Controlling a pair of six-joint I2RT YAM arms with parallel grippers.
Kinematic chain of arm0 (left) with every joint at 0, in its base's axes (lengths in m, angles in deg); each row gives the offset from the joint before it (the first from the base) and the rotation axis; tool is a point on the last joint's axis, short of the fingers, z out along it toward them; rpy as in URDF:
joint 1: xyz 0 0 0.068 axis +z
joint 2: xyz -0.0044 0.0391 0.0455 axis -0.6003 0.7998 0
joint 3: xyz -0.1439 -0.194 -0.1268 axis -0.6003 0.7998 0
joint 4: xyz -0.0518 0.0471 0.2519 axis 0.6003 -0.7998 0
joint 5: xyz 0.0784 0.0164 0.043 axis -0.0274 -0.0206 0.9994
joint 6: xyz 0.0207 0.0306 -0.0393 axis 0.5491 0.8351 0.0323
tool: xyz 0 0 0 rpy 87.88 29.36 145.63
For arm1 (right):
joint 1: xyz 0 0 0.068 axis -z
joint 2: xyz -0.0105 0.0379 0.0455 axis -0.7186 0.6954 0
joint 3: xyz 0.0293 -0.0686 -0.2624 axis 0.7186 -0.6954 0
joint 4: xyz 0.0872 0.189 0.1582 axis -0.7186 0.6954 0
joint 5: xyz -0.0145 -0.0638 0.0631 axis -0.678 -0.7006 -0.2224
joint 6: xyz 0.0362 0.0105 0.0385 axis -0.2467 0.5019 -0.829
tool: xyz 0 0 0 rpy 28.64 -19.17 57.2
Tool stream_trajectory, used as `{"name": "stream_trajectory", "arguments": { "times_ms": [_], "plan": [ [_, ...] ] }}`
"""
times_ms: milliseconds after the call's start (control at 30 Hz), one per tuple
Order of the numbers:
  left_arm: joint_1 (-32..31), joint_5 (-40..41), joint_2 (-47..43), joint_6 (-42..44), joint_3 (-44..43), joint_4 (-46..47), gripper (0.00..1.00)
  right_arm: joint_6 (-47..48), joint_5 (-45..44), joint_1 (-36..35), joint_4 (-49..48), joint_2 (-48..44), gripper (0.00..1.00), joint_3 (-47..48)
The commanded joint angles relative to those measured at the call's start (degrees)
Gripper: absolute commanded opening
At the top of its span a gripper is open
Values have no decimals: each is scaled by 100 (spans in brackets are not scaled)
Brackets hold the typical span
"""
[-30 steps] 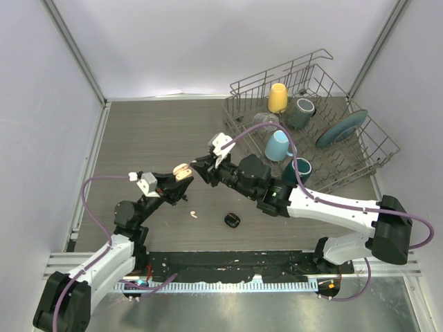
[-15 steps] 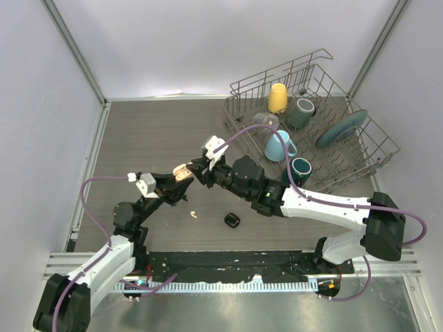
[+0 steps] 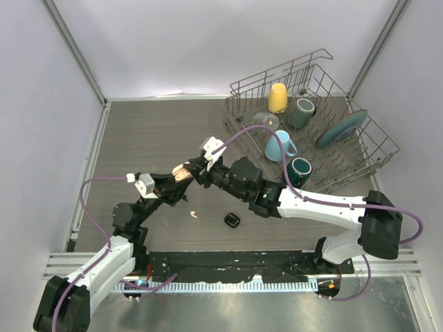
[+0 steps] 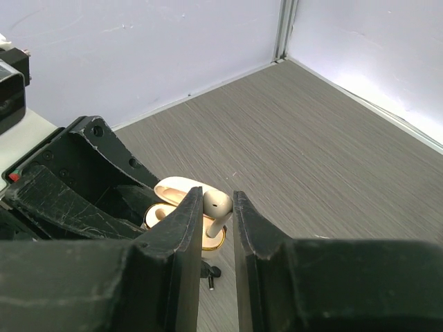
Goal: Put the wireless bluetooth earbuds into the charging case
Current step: Place the earbud in the charging case.
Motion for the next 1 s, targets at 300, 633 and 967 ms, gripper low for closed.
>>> {"name": "stream_trajectory", "arguments": {
  "times_ms": [300,633,967],
  "plan": [
    [30,276,-68,-171,-49,531,0,108,-158,-71,-359,112,1,146],
    [21,259,37,-251,-40,664,0,55,-114,-71,-553,174,1,40],
    [21,276,29,-260,-49,673,0,46,-88,-71,-693,200,1,23]
  ]
}}
